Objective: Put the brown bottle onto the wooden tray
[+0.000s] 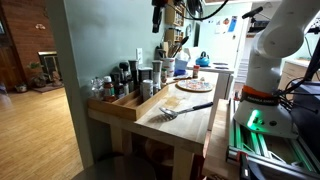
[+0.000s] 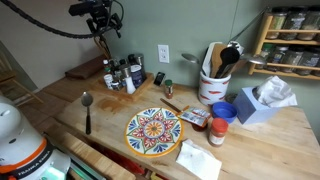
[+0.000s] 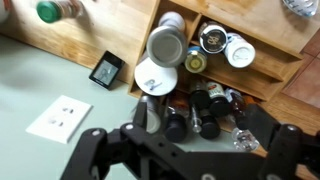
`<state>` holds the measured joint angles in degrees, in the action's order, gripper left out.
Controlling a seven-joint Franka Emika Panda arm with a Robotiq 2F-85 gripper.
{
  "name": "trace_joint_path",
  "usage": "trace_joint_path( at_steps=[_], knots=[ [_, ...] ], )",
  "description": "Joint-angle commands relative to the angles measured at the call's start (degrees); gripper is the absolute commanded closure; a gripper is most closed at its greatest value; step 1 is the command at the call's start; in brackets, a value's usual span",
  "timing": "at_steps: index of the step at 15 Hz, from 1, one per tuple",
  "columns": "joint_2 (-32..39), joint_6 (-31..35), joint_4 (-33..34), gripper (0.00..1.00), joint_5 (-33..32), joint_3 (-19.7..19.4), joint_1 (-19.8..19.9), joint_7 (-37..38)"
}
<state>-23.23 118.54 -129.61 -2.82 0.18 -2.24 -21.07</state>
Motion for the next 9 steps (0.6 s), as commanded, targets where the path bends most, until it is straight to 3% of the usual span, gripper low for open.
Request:
trace_joint_path(
  at_steps=[1, 3, 5, 6, 9],
  knots=[
    [-7.74, -2.57, -5.27, 0.0, -2.87, -2.66, 2.86, 3.81],
    [-10.52, -4.35, -6.78, 0.0, -3.54, -4.01, 4.27, 4.63],
    [-13.83, -8.14, -8.76, 0.0, 3.69, -8.08, 1.43, -1.37],
    [-9.2, -6.75, -4.92, 0.0, 0.14, -5.95, 2.74, 1.55],
    [-10.19, -6.98, -5.19, 0.0, 0.4, -6.5, 2.6, 1.05]
  ],
)
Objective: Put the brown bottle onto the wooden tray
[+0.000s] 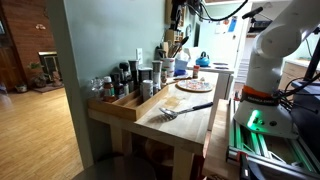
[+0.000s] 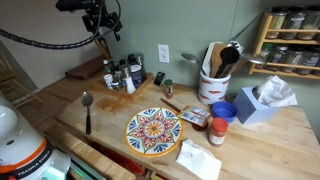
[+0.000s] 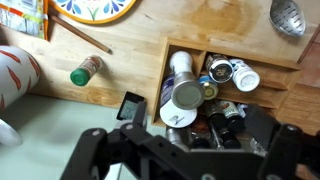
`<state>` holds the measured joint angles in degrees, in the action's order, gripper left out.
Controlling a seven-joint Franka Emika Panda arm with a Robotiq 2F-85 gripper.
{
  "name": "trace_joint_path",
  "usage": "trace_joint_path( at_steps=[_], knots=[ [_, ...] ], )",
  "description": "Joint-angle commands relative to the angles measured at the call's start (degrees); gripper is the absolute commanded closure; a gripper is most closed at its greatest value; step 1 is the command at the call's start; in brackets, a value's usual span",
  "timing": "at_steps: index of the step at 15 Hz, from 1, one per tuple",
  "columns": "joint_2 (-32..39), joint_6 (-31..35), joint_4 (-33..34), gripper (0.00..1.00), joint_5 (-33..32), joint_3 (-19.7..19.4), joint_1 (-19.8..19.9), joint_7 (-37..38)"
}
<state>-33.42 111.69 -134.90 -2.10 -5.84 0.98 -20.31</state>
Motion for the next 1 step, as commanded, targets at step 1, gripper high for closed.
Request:
trace_joint_path(
  at_steps=[1],
  knots=[
    [0.18, -0.1, 0.12, 0.0, -0.31, -0.35, -0.66, 0.31]
  ],
)
